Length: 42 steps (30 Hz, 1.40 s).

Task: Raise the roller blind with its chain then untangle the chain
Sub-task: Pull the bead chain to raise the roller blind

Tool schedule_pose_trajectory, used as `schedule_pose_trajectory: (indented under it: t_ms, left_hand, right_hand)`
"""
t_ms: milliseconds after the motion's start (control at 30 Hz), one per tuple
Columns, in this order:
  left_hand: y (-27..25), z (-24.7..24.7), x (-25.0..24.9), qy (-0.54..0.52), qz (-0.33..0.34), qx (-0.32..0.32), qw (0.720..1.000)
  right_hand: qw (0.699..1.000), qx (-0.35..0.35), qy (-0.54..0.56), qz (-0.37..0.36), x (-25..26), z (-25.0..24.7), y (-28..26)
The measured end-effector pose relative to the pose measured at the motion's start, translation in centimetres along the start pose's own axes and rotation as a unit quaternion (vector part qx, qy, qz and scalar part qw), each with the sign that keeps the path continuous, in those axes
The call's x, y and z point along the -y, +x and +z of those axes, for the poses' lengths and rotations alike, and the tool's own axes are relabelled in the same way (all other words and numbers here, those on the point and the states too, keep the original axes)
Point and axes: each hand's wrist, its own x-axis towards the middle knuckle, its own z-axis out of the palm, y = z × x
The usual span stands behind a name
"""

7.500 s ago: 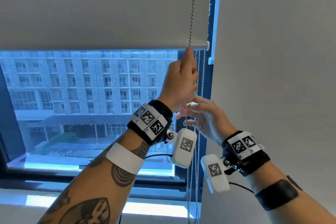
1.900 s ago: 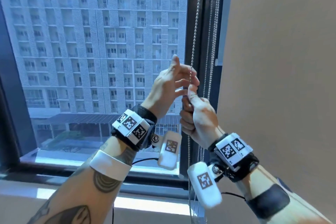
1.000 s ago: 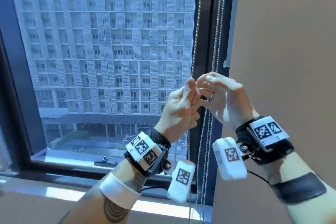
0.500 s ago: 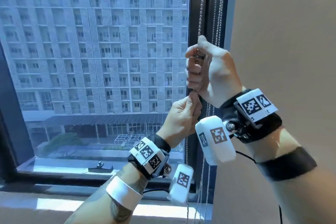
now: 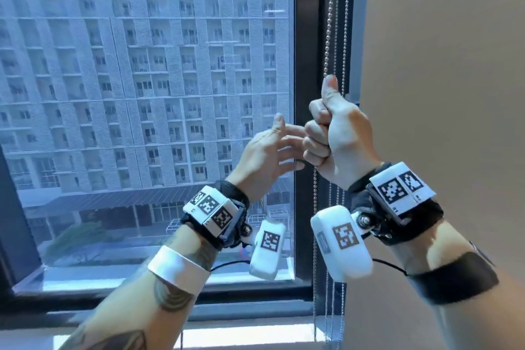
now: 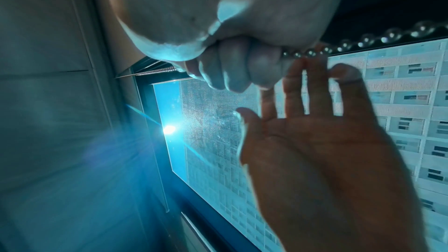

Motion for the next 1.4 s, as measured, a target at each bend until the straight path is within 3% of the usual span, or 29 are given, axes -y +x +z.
schedule_pose_trajectory:
  t_ms: [267, 700, 900, 1033, 1200, 1400]
  left_hand:
    - [0.6, 0.7, -2.0, 0.007, 0.034, 0.016, 0.999]
    - [1.9, 3.9, -2.1, -0.009, 0.051, -0.029, 0.998]
    - [2.4, 6.8, -2.9, -0.005, 0.038, -0.019, 0.999]
    - [2.9, 9.1, -4.1, -0.054, 0.029, 0.004, 0.998]
    - [3.5, 10.2, -3.8, 0.008, 0.112, -0.081, 0.990]
    - [3.6, 10.2, -3.4, -0.016, 0.157, -0.119, 0.980]
  right_hand:
    - [0.999, 0.003, -0.018, -0.044, -1.2, -1.5, -0.3]
    - [0.995, 0.001, -0.085, -0.043, -4.4, -5.9, -2.1]
    - [0.992, 0.015, -0.127, -0.002, -6.6, -7.5, -2.5]
    - [0.982, 0.070, -0.175, -0.024, -5.9, -8.1, -1.9]
    - [0.968, 0.184, -0.171, 0.023, -4.7, -10.2, -0.1]
    - [0.986, 0.160, -0.053, 0.020, -0.1, -11.7, 2.4]
